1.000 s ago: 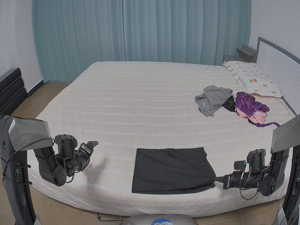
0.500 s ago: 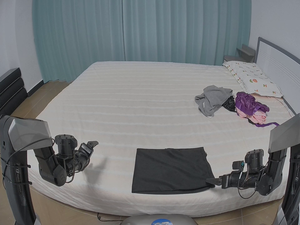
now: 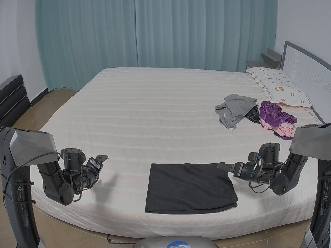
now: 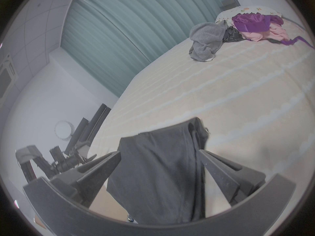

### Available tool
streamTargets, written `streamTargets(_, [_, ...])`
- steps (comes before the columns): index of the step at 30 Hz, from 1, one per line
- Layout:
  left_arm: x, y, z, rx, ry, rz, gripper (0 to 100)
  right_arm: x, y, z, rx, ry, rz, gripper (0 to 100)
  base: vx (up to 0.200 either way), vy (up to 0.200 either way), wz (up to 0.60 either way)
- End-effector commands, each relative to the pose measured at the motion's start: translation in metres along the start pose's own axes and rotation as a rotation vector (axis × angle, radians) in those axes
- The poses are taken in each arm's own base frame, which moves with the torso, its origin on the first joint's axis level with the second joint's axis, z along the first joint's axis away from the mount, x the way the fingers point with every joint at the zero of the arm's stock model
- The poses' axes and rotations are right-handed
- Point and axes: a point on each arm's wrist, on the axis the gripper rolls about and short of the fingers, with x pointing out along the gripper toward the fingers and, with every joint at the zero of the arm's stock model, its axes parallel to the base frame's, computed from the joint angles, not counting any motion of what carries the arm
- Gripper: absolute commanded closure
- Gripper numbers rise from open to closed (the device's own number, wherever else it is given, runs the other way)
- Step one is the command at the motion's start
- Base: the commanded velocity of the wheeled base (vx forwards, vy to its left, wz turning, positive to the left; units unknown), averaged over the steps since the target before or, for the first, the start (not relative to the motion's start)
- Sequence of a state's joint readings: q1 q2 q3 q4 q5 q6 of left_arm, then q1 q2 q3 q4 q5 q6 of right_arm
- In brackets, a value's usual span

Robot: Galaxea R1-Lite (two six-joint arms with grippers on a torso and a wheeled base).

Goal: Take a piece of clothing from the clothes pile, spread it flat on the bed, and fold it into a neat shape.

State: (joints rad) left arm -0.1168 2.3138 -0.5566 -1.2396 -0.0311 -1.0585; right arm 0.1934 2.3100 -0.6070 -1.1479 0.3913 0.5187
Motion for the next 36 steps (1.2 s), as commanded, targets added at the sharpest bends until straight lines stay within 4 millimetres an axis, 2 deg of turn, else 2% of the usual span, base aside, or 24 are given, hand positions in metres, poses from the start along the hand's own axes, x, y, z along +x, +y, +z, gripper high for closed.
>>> streamTargets(1, [0.001,0.001,0.0,-0.002,-0.005,0.005,0,0.036,0.01,0.026,0.07,-0.001,0.023,0,0.0,0.0,0.0])
streamTargets(5, [0.001,0.001,-0.001,0.001,-0.003,0.006,0,0.046,0.008,0.031,0.073,0.001,0.022,0,0.0,0.0,0.0])
streamTargets(15, [0.001,0.001,-0.001,0.001,-0.003,0.006,0,0.057,0.001,0.033,0.074,-0.023,-0.006,0,0.0,0.0,0.0])
streamTargets(21, [0.001,0.001,-0.001,0.001,-0.003,0.006,0,0.071,-0.002,0.025,0.066,-0.031,-0.043,0,0.0,0.0,0.0])
streamTargets(36, [0.001,0.001,-0.001,0.011,-0.003,0.006,0,0.075,-0.008,0.025,0.068,-0.034,-0.051,0,0.0,0.0,0.0])
